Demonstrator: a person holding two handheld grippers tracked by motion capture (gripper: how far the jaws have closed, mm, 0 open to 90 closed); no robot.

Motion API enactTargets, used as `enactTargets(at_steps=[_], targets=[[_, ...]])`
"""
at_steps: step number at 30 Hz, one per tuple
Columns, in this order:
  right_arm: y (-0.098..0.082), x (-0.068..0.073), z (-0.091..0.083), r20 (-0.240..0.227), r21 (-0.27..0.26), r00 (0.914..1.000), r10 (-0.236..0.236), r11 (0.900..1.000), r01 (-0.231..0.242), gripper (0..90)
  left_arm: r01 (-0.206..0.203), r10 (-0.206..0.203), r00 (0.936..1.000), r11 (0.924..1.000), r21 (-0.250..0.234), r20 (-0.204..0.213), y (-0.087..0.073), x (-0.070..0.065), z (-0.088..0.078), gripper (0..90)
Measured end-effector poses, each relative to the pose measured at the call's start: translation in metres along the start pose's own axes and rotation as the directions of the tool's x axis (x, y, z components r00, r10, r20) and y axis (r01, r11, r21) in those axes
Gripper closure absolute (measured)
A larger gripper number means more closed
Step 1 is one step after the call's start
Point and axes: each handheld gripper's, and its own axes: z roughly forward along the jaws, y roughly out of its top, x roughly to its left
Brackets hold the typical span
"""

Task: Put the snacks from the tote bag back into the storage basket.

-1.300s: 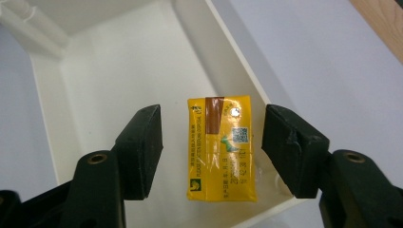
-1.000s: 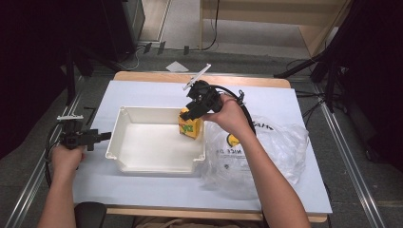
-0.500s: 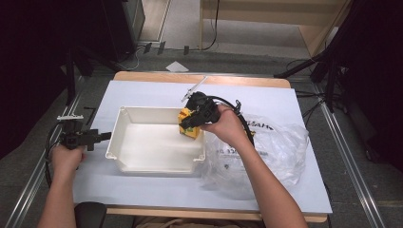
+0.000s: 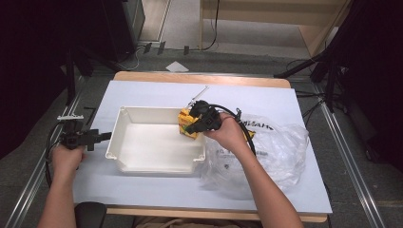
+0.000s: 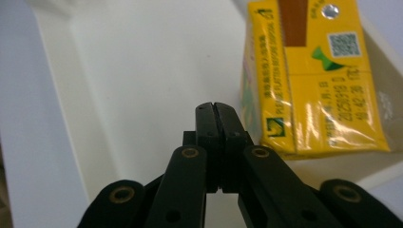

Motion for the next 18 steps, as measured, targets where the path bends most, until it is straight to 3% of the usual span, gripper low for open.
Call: enactTargets(at_steps=[18], targets=[[-0.009,-0.012,-0.001,0.043,0.007,0.9988,0.022,1.000,-0.022,90.0,0.001,-0.001,1.0000,1.0000,0.001,0.001,0.000,0.000,0.000,23.4]])
